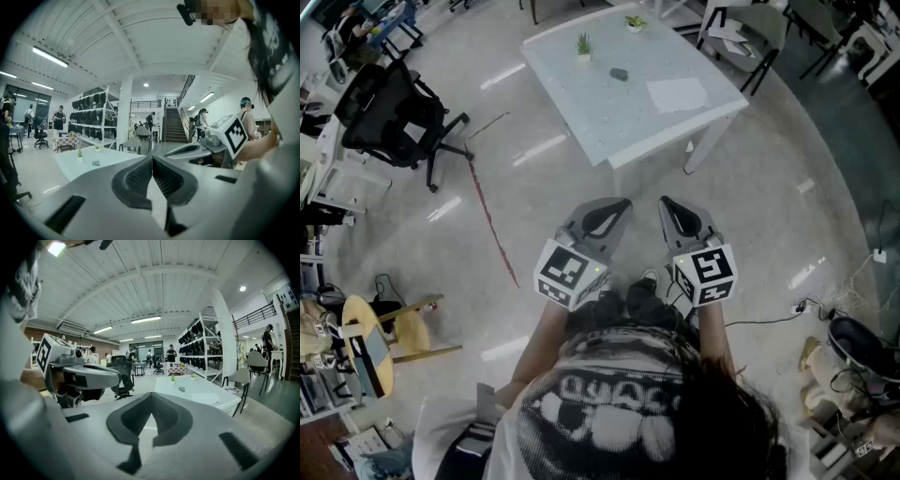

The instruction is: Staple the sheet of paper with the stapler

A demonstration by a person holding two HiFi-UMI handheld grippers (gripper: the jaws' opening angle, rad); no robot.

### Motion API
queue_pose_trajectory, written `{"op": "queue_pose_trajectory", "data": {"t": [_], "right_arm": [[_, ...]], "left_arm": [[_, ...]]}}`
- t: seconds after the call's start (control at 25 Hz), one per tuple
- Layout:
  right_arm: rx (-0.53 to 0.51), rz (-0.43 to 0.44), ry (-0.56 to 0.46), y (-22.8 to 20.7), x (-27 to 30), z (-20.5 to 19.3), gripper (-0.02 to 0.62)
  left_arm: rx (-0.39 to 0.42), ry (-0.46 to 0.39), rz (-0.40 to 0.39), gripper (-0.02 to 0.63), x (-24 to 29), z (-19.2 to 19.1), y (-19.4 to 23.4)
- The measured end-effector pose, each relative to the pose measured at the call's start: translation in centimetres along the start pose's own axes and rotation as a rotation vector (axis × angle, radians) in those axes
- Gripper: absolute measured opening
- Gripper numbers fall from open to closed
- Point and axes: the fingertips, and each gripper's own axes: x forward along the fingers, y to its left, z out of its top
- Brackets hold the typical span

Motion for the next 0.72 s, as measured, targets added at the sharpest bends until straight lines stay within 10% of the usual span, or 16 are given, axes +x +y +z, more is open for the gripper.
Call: {"op": "queue_pose_trajectory", "data": {"t": [0.72], "right_arm": [[0.011, 0.044, -0.009, -8.0, -2.9, -1.4, 0.002]], "left_arm": [[0.038, 0.001, 0.011, 0.005, 8.4, 1.1, -3.7]]}}
